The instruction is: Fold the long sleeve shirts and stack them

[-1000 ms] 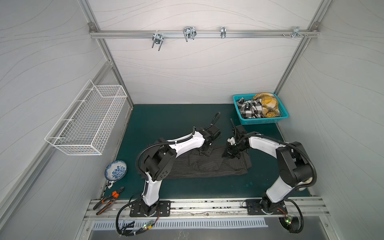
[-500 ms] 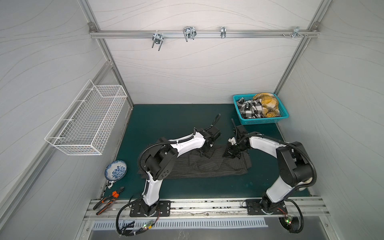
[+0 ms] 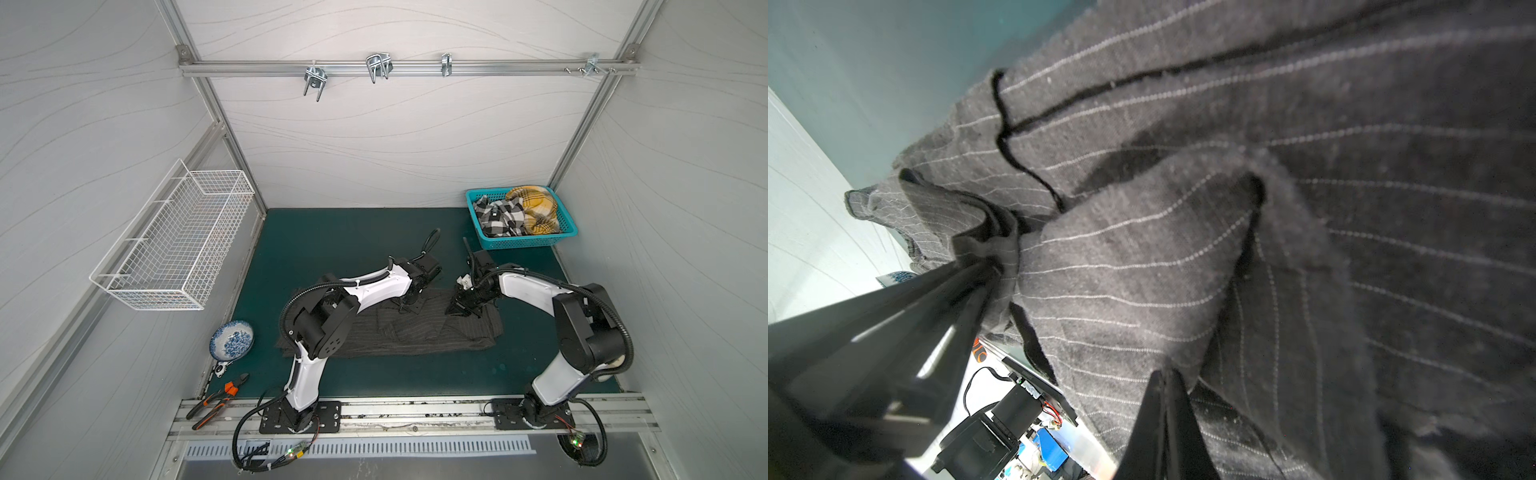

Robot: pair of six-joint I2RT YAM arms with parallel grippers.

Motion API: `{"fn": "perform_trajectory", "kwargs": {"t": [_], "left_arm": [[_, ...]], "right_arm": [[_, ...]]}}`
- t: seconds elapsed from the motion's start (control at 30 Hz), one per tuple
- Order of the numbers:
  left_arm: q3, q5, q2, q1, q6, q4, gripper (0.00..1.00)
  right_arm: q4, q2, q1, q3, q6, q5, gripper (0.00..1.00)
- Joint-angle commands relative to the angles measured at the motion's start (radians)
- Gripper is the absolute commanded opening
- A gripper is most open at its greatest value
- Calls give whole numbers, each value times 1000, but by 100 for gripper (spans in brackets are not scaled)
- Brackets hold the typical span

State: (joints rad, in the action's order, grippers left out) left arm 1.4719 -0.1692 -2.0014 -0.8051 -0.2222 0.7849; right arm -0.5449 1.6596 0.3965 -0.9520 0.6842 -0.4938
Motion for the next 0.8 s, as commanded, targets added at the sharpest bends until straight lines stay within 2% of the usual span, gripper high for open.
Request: {"fn": "perform_trajectory", "kwargs": {"t": [0.0,0.1,0.17,0.2,0.33,0.4,0.5,0.57,0.77], "left_arm": [[22,-51,44,4,-34,-2,0],[41,-93,129,5,-76,17,0],[47,-138,229,10,-124,27,0],[47,-155,276,16,-153,32,0],[11,-170,486,85,-298,48,0],[-40,-112,585,143,-358,16,0],[-135,27,713,232,-445,-60,0],[-203,74,787,264,-485,-128,0],[-348,225,821,317,-531,-251,0]], "right_arm": [[-36,-37,-11,-11,-7,9,6],[-39,-78,-17,-24,-17,17,7],[-54,-118,-24,-43,-27,34,11],[-63,-135,-29,-53,-30,43,16],[-109,-172,-48,-96,-54,79,46],[-124,-172,-61,-106,-62,85,52],[-131,-164,-90,-104,-69,75,54],[-131,-166,-111,-94,-71,69,55],[-127,-133,-141,-77,-93,52,58]]}}
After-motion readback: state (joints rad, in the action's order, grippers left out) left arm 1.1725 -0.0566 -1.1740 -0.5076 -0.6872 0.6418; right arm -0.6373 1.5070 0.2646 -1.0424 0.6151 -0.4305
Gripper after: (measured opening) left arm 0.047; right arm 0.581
